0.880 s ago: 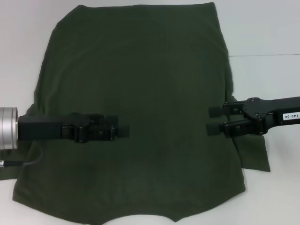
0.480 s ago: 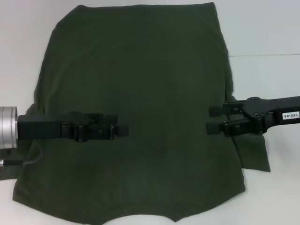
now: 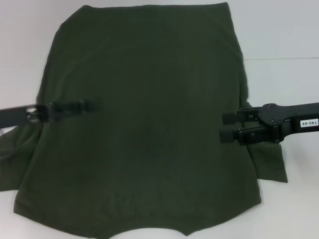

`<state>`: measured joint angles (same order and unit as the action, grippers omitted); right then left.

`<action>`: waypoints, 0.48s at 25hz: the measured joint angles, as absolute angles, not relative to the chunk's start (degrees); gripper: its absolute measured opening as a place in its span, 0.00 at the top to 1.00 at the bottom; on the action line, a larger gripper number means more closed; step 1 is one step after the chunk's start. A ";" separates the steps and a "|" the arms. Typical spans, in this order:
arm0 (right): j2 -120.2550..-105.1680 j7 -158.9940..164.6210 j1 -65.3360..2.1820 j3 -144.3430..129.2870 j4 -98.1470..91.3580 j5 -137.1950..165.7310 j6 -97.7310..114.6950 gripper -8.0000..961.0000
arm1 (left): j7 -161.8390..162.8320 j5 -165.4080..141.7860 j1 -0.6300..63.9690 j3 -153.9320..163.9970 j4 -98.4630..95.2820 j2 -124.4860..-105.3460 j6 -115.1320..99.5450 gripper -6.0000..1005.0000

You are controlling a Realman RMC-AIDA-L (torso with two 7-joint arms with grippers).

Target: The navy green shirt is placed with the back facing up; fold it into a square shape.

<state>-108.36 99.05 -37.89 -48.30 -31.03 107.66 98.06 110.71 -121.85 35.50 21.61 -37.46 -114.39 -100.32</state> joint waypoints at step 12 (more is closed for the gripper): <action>-107.83 99.05 -38.40 -48.62 -31.02 107.66 98.09 0.05 | 124.63 -135.64 30.94 7.05 -45.57 -111.73 -101.37 0.16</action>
<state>-107.83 99.05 -38.40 -48.62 -31.02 107.66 98.09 124.63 -135.64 30.94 7.05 -45.57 -111.73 -101.37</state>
